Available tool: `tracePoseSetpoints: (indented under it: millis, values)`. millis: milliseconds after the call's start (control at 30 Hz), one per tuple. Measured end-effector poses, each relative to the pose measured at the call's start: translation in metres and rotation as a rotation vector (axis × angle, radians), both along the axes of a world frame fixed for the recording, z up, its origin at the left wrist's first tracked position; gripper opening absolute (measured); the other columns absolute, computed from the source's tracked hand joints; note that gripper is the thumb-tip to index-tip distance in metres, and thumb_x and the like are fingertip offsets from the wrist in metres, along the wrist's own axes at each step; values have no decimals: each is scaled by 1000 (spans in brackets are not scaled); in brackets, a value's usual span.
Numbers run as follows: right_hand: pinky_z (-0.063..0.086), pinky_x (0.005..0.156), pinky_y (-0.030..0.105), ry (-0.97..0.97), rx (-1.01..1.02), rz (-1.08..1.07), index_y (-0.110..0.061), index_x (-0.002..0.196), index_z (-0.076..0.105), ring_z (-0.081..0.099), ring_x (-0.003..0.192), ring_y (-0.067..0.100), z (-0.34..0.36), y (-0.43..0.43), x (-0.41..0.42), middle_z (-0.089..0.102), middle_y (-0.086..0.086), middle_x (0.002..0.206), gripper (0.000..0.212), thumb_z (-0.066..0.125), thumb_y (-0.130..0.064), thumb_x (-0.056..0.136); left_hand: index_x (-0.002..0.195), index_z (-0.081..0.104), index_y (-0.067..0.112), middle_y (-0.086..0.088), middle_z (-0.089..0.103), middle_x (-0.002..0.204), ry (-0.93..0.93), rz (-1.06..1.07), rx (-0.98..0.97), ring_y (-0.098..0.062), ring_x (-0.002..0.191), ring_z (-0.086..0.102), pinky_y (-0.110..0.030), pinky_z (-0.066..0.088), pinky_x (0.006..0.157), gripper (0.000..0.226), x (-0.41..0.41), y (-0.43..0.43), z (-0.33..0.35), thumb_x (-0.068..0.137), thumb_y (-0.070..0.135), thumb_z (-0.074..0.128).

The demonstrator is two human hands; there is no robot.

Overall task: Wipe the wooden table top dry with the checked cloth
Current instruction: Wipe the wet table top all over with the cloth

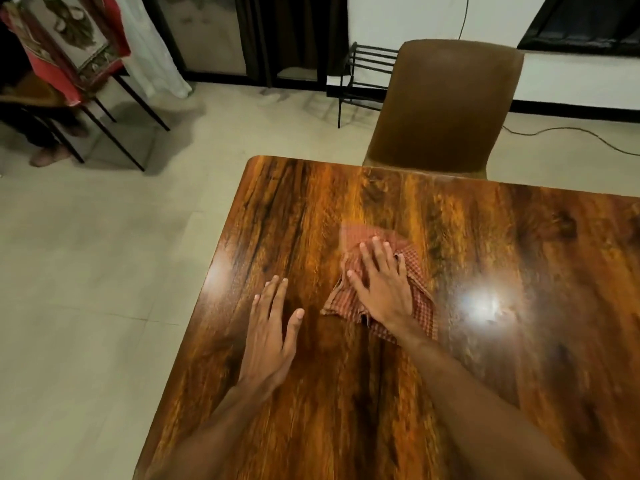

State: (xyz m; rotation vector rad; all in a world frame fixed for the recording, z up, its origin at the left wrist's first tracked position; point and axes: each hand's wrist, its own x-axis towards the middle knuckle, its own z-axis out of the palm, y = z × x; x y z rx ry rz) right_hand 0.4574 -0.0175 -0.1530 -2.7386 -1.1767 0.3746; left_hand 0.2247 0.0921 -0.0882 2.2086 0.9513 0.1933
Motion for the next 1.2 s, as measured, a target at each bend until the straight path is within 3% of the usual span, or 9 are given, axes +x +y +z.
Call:
tracePoseSetpoints:
  millis: [100,233,367,667,733,800,900,1000,1200]
  values:
    - [-5,130,54,-8,-9,-162,-24,167,3,-6,162,30,-1,45,52,-6,7,175,74,15,-63,106,160,10,38,15,4,169,19,33,4,-3,154,-1,-42,5,128,67,9,21,-7,99,63,24]
    - [-6,130,52,-23,16,-68,-25,167,6,-5,162,31,-1,114,89,-3,8,175,73,16,-63,106,158,4,45,16,2,169,61,87,1,-9,156,-2,-41,3,127,68,11,48,-13,97,69,21]
    - [-2,129,56,-11,21,-154,-20,167,7,-3,161,35,2,176,98,-2,14,175,70,15,-56,108,158,5,45,18,4,168,58,145,27,-4,155,-2,-42,5,128,67,2,67,-16,97,69,20]
    - [-8,129,55,-22,74,318,-24,166,7,-5,161,32,1,298,53,-3,12,174,61,13,-49,111,160,10,38,15,6,169,97,168,90,-4,155,-3,-40,5,128,69,7,85,-26,98,65,21]
    - [-8,128,51,-23,83,475,-25,166,11,-1,162,29,-2,294,41,0,8,175,59,15,-47,111,160,14,34,13,11,169,91,151,115,-4,155,1,-36,5,128,69,11,85,-25,98,63,23]
    - [-5,129,50,-4,103,482,-27,165,14,1,162,25,-2,279,55,3,6,175,58,18,-47,111,160,14,33,12,12,169,83,128,112,-3,155,2,-35,6,127,68,19,83,-22,99,62,24]
    - [2,131,51,-9,129,270,-25,166,18,5,162,26,0,235,101,7,6,175,58,21,-45,111,160,12,38,14,9,169,54,103,77,-6,155,4,-42,10,127,66,39,80,-20,100,62,25]
    - [1,131,48,-43,129,135,-23,166,19,7,162,26,2,181,142,9,6,175,57,22,-41,112,159,9,44,19,4,168,21,65,63,-2,154,2,-38,8,125,65,62,77,-19,99,65,24]
    - [-2,131,46,-52,97,-56,-22,167,14,3,162,26,7,93,198,6,7,175,58,20,-42,113,160,12,35,13,9,169,-21,-46,130,-1,155,3,-38,8,128,66,98,67,-14,101,62,22]
